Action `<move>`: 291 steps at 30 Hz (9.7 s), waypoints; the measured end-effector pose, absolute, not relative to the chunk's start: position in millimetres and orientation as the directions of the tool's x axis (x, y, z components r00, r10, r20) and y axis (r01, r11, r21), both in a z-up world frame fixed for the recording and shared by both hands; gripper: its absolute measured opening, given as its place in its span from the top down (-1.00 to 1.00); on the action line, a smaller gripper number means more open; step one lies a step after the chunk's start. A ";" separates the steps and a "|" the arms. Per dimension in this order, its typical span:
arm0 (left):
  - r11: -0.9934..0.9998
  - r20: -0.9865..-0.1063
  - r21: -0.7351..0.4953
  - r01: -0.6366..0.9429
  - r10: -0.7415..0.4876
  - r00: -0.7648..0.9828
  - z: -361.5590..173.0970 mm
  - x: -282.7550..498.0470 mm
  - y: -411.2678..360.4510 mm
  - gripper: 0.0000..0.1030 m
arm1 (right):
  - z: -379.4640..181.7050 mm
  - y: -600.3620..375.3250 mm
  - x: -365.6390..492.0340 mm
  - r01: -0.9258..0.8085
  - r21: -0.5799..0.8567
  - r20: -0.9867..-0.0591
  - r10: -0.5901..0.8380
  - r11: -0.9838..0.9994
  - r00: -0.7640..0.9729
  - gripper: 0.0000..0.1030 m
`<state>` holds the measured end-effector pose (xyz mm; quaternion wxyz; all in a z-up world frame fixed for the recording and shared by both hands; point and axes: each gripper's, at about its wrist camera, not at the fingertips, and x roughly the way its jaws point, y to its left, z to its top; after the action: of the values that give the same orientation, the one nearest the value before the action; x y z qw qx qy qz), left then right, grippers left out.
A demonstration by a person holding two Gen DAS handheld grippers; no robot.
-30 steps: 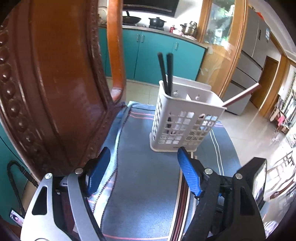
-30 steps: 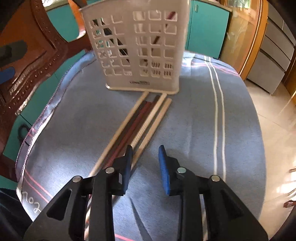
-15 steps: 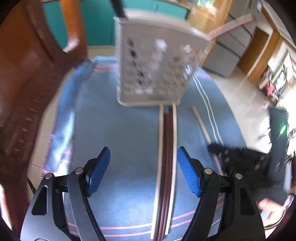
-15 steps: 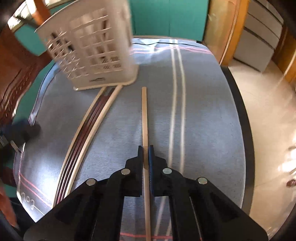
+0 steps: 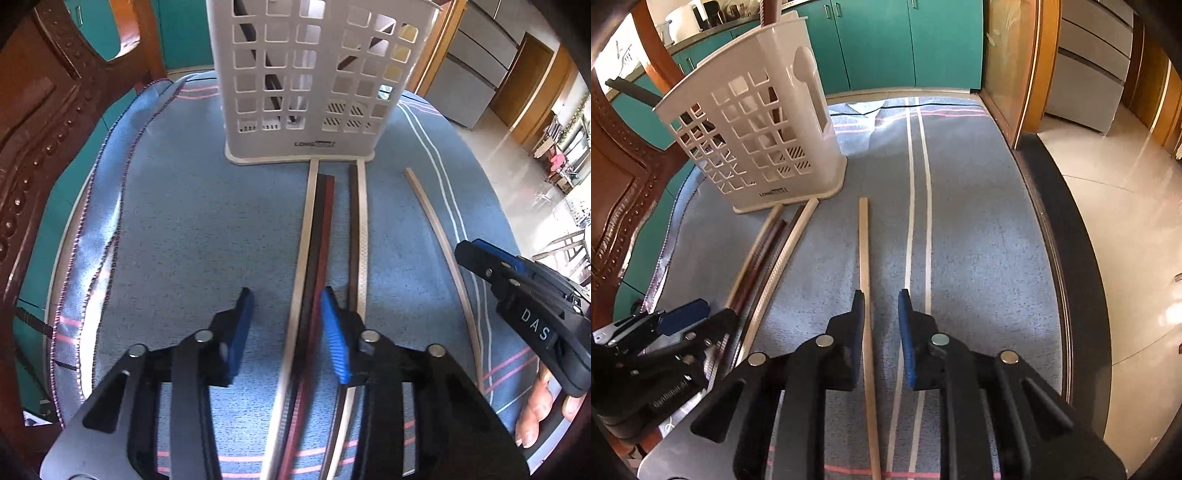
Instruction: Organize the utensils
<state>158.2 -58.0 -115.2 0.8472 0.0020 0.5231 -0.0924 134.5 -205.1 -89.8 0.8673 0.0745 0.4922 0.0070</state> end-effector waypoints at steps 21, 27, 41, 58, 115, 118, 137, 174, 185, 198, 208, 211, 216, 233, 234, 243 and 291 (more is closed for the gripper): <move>0.995 -0.911 -0.051 0.082 -0.080 0.403 -113.0 159.5 -22.6 0.43 | -102.6 -189.3 144.3 0.059 0.119 -0.866 0.074 0.991 0.494 0.28; 0.993 -0.911 -0.085 0.084 -0.112 0.396 -110.3 155.9 -23.9 0.60 | -101.8 -189.1 143.8 0.053 0.118 -0.866 0.077 0.992 0.495 0.26; 0.981 -0.890 -0.186 0.058 -0.193 0.414 -89.9 147.7 -1.9 0.87 | -101.2 -191.7 142.1 0.061 0.132 -0.862 0.084 0.989 0.500 0.26; 0.963 -0.877 -0.268 0.013 -0.250 0.411 -87.5 164.8 44.0 0.40 | -94.7 -199.9 137.8 0.067 0.160 -0.853 0.103 0.985 0.512 0.17; 0.984 -0.920 -0.174 0.029 -0.173 0.352 -105.5 190.2 -1.2 0.87 | -96.8 -207.3 143.5 0.090 0.133 -0.863 0.071 0.987 0.500 0.12; 0.990 -0.917 -0.137 0.025 -0.137 0.376 -106.7 192.6 1.7 0.86 | -98.4 -201.2 145.5 0.079 0.116 -0.867 0.062 0.990 0.494 0.12; 0.997 -0.912 -0.010 0.072 -0.039 0.408 -94.6 184.9 -27.8 0.75 | -106.2 -188.9 193.7 -0.026 -0.009 -0.910 0.003 1.000 0.416 0.02; 0.995 -0.862 -0.066 0.074 -0.094 0.498 -77.0 184.2 -18.0 0.87 | -62.8 -188.0 149.3 -0.080 0.130 -0.806 0.153 0.988 0.572 0.88; 0.983 -0.724 -0.099 0.156 -0.179 0.666 -1.7 119.8 -10.4 0.87 | 33.5 -211.5 92.5 -0.211 0.292 -0.587 0.349 0.933 0.730 0.88; 0.947 -0.383 -0.291 0.134 -0.244 0.891 161.9 114.3 50.8 0.87 | 169.8 -226.8 73.3 -0.229 0.362 -0.249 0.330 0.904 0.910 0.87; 0.905 -0.275 -0.424 0.042 -0.173 0.946 147.9 163.3 61.5 0.87 | 129.8 -191.2 141.7 -0.116 0.281 -0.199 0.176 0.953 0.964 0.87; 0.907 -0.268 -0.420 0.037 -0.163 0.950 144.0 168.7 60.5 0.87 | 110.1 -180.2 158.9 -0.121 0.250 -0.269 0.189 0.961 0.944 0.87; 0.898 -0.255 -0.440 0.027 -0.154 0.955 135.6 177.1 65.3 0.87 | 90.1 -162.0 166.5 -0.140 0.192 -0.341 0.200 0.971 0.918 0.87; 0.942 -0.389 -0.336 0.009 -0.148 0.909 87.6 208.7 26.7 0.87 | 117.5 -217.0 105.1 -0.178 0.288 -0.175 0.235 0.941 0.956 0.28; 0.943 -0.397 -0.331 0.012 -0.151 0.905 85.6 210.1 25.3 0.87 | 117.9 -219.8 100.9 -0.187 0.295 -0.165 0.242 0.937 0.956 0.16; 0.954 -0.405 -0.298 0.033 -0.157 0.901 79.5 208.2 20.1 0.72 | 99.7 -210.7 86.1 -0.385 0.269 -0.201 0.442 0.883 0.874 -0.03; 0.991 -0.867 -0.009 0.132 -0.074 0.493 -82.7 201.6 -15.4 -0.19 | -82.3 -210.1 176.6 -0.044 0.230 -0.889 0.229 0.972 0.396 0.72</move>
<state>201.6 -15.4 -82.7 0.8636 0.0292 0.4997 -0.0596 176.6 -210.1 -82.3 0.8312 0.0849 0.5433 0.0820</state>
